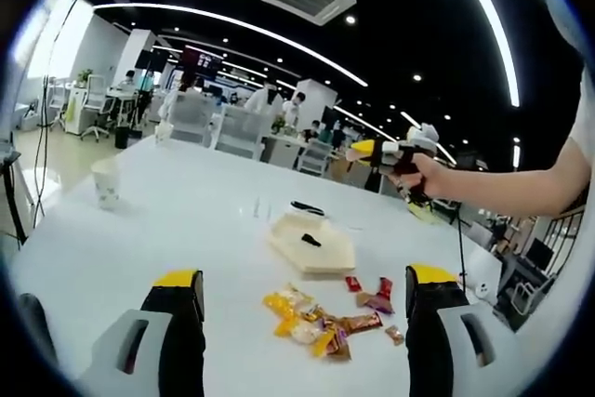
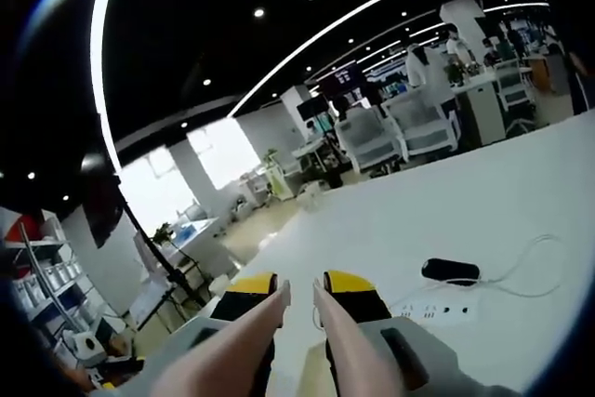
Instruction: Place the target food into the container with the food tongs after gripping and lifting it, then release it inside without dropping or visibly crushing the food.
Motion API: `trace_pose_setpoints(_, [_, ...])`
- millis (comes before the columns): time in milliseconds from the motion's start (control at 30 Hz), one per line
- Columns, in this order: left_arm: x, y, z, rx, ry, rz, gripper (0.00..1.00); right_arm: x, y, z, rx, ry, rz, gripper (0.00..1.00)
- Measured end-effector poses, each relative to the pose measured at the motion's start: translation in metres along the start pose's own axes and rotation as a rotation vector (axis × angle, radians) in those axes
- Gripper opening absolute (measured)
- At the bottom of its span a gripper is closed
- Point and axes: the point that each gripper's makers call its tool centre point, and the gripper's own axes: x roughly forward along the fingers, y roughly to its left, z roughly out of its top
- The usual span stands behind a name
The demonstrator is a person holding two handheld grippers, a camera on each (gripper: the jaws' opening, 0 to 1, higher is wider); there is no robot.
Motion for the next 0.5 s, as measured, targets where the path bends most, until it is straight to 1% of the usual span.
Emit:
trace_pose_setpoints(233, [0.0034,-0.0003,0.0004,0.001,0.000,0.002,0.90,-0.0002,0.0005,-0.0022,0.001,0.007,0.004,0.20])
trace_pose_setpoints(500, [0.0081,-0.0072,-0.0006,0.002,-0.003,-0.006,0.90,-0.0085,0.0019,-0.0017,0.004,0.000,0.009,0.21])
